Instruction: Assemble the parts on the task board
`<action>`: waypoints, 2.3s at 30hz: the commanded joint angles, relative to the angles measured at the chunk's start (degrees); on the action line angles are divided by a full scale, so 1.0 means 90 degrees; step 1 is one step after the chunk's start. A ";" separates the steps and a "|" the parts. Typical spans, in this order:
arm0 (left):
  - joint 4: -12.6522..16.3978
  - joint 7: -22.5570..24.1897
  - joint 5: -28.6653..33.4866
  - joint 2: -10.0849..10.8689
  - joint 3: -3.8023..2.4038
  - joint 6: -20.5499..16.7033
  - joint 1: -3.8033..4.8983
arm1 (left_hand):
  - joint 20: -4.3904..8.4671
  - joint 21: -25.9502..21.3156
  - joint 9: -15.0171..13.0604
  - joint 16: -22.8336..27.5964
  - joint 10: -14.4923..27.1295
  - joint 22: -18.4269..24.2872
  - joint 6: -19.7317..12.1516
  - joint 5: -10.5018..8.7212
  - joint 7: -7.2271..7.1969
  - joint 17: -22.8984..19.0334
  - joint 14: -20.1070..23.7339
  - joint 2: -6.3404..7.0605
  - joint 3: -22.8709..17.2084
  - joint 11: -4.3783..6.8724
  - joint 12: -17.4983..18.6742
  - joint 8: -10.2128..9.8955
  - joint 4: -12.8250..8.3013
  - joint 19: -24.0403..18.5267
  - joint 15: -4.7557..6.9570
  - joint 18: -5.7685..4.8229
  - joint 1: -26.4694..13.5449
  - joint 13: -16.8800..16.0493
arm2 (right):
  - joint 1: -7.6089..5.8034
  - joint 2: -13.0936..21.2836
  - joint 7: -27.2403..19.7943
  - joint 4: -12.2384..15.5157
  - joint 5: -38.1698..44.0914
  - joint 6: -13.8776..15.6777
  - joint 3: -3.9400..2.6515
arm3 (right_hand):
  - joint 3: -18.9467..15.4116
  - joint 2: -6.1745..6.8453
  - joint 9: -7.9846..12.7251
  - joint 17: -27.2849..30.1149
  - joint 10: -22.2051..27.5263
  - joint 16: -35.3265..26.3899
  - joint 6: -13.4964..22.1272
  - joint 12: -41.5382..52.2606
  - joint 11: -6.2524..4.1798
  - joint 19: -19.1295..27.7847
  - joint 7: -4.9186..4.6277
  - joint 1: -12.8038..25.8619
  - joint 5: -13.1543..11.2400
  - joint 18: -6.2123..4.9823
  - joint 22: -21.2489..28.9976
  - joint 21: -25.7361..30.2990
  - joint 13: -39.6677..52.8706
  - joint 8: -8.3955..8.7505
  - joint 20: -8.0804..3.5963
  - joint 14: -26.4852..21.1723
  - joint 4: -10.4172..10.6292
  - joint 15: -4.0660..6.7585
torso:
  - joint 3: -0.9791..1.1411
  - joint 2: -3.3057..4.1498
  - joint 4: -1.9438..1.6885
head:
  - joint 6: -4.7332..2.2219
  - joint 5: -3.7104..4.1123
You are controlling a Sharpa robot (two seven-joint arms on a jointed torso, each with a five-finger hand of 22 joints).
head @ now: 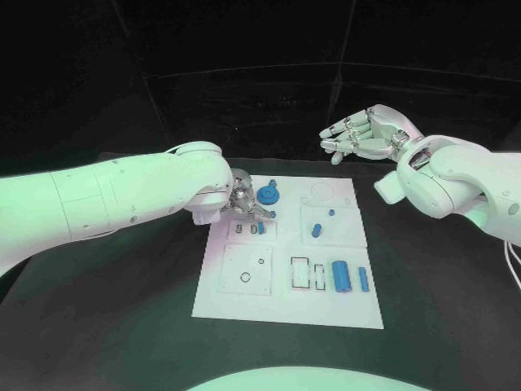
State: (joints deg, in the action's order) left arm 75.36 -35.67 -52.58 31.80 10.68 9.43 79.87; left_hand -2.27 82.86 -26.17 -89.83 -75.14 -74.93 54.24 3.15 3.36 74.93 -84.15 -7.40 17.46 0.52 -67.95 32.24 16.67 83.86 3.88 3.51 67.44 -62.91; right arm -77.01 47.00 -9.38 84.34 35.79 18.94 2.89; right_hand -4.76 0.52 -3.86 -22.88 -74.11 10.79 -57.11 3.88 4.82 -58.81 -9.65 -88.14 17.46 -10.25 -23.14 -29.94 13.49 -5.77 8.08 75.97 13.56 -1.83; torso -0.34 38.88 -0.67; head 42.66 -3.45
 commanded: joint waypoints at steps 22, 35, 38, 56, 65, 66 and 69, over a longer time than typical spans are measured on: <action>-0.0289 -0.0142 -0.0055 -0.0293 0.0031 0.0432 -0.0027 | 0.0022 0.0019 -0.0173 -0.0019 0.0038 -0.0287 -0.0151 -0.0007 0.0013 0.1675 -0.0650 -0.0019 -0.0076 0.0010 -0.0033 0.0150 -0.0070 0.0166 0.0031 -0.0104 0.0282 -0.0022 | -0.0017 -0.0041 0.0048 0.0003 0.0120 0.0050 -0.0005 | -0.0031 0.0051 0.0000 0.0042 0.0130 -0.0150 0.0053 -0.0039 0.0093 -0.0032 -0.0059 -0.0027 0.0066 -0.0014 0.0081 0.0158 -0.0092 0.0050 0.0038 -0.0014 -0.0020 -0.0048 | 0.0002 -0.0004 -0.0003 | 0.0044 0.0024; -0.0332 -0.0163 -0.0051 -0.0346 0.0035 0.0518 -0.0040 | 0.0021 0.0017 -0.0209 -0.0019 0.0025 -0.0286 -0.0162 -0.0007 0.0011 0.1675 -0.0650 -0.0033 -0.0108 0.0011 -0.0054 0.0174 -0.0080 0.0164 0.0032 -0.0103 0.0335 -0.0048 | -0.0017 -0.0051 0.0088 -0.0012 0.0139 0.0046 -0.0005 | -0.0017 0.0045 0.0000 0.0052 0.0163 -0.0197 0.0071 -0.0036 0.0102 -0.0030 -0.0070 -0.0076 0.0062 -0.0015 0.0107 0.0201 -0.0121 0.0062 0.0045 -0.0026 -0.0045 -0.0057 | 0.0004 -0.0001 0.0002 | 0.0069 0.0017; -0.0350 -0.0163 -0.0051 -0.0359 0.0035 0.0553 -0.0042 | 0.0022 0.0016 -0.0232 -0.0019 0.0022 -0.0288 -0.0172 -0.0006 0.0010 0.1675 -0.0650 -0.0039 -0.0133 0.0012 -0.0059 0.0187 -0.0093 0.0164 0.0032 -0.0103 0.0379 -0.0053 | -0.0017 -0.0057 0.0091 -0.0018 0.0139 0.0043 -0.0005 | -0.0016 0.0045 0.0000 0.0053 0.0166 -0.0200 0.0073 -0.0036 0.0104 -0.0030 -0.0071 -0.0077 0.0062 -0.0014 0.0109 0.0204 -0.0123 0.0063 0.0046 -0.0027 -0.0046 -0.0058 | 0.0004 -0.0001 -0.0002 | 0.0072 0.0025; -0.0438 -0.0185 0.0107 -0.0428 0.0054 0.0735 -0.0054 | 0.0023 0.0004 -0.0305 -0.0019 0.0034 -0.0276 -0.0216 -0.0005 0.0011 0.1675 -0.0650 -0.0055 -0.0253 0.0014 -0.0047 0.0219 -0.0133 0.0155 0.0034 -0.0099 0.0521 -0.0043 | -0.0016 -0.0072 0.0080 -0.0022 0.0189 0.0135 -0.0004 | 0.0024 0.0014 -0.0003 0.0061 0.0178 -0.0241 0.0072 -0.0029 0.0103 -0.0041 -0.0074 -0.0146 0.0093 -0.0018 0.0131 0.0240 -0.0153 0.0065 0.0047 -0.0019 -0.0077 -0.0057 | 0.0000 -0.0003 -0.0004 | 0.0097 0.0047; -0.0441 -0.0156 0.0129 -0.0435 0.0080 0.0725 -0.0054 | 0.0023 -0.0001 -0.0331 -0.0019 0.0034 -0.0270 -0.0227 -0.0003 0.0010 0.1675 -0.0650 -0.0065 -0.0311 0.0014 -0.0047 0.0230 -0.0154 0.0151 0.0034 -0.0098 0.0579 -0.0046 | -0.0016 -0.0081 0.0068 -0.0036 0.0191 0.0147 -0.0004 | 0.0035 0.0008 -0.0004 0.0063 0.0179 -0.0252 0.0071 -0.0028 0.0103 -0.0045 -0.0074 -0.0162 0.0108 -0.0019 0.0135 0.0248 -0.0162 0.0065 0.0046 -0.0016 -0.0084 -0.0056 | 0.0000 0.0000 -0.0014 | 0.0108 0.0047; -0.0441 -0.0149 0.0144 -0.0435 0.0082 0.0724 -0.0054 | 0.0024 -0.0005 -0.0343 -0.0019 0.0035 -0.0266 -0.0233 -0.0003 0.0009 0.1675 -0.0650 -0.0085 -0.0352 0.0015 -0.0046 0.0234 -0.0169 0.0149 0.0035 -0.0097 0.0619 -0.0045 | -0.0016 -0.0083 0.0069 -0.0039 0.0191 0.0147 -0.0004 | 0.0035 0.0008 -0.0004 0.0063 0.0179 -0.0252 0.0071 -0.0028 0.0103 -0.0045 -0.0074 -0.0162 0.0108 -0.0019 0.0135 0.0248 -0.0162 0.0065 0.0046 -0.0016 -0.0084 -0.0056 | -0.0002 0.0000 -0.0012 | 0.0110 0.0041; -0.0442 -0.0123 0.0222 -0.0437 0.0086 0.0718 -0.0054 | 0.0030 -0.0012 -0.0381 -0.0019 0.0046 -0.0262 -0.0271 -0.0003 -0.0001 0.1675 -0.0650 -0.0185 -0.0569 0.0026 -0.0031 0.0235 -0.0292 0.0145 0.0044 -0.0094 0.0864 -0.0035 | -0.0016 -0.0092 0.0068 -0.0049 0.0191 0.0146 -0.0004 | 0.0035 0.0008 -0.0004 0.0063 0.0179 -0.0252 0.0071 -0.0028 0.0103 -0.0045 -0.0074 -0.0162 0.0108 -0.0019 0.0135 0.0248 -0.0162 0.0065 0.0046 -0.0016 -0.0084 -0.0056 | 0.0001 -0.0003 -0.0010 | 0.0116 0.0031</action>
State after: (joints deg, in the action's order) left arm 71.38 -36.87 -51.57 27.93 11.43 15.27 79.33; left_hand -2.27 82.86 -29.54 -89.83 -74.92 -74.91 52.08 3.15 3.26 74.91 -84.15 -8.94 12.73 0.72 -68.33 34.20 14.20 83.85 3.87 3.52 74.74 -63.29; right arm -77.01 46.23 -8.36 83.90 37.32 19.71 2.89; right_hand -4.58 0.81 -3.86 -22.36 -72.86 8.76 -56.70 3.89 5.63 -59.00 -10.06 -89.06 18.24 -10.24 -22.01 -27.91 12.09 -5.55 8.29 75.76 13.07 -2.05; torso -0.33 38.85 -0.76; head 43.68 -3.09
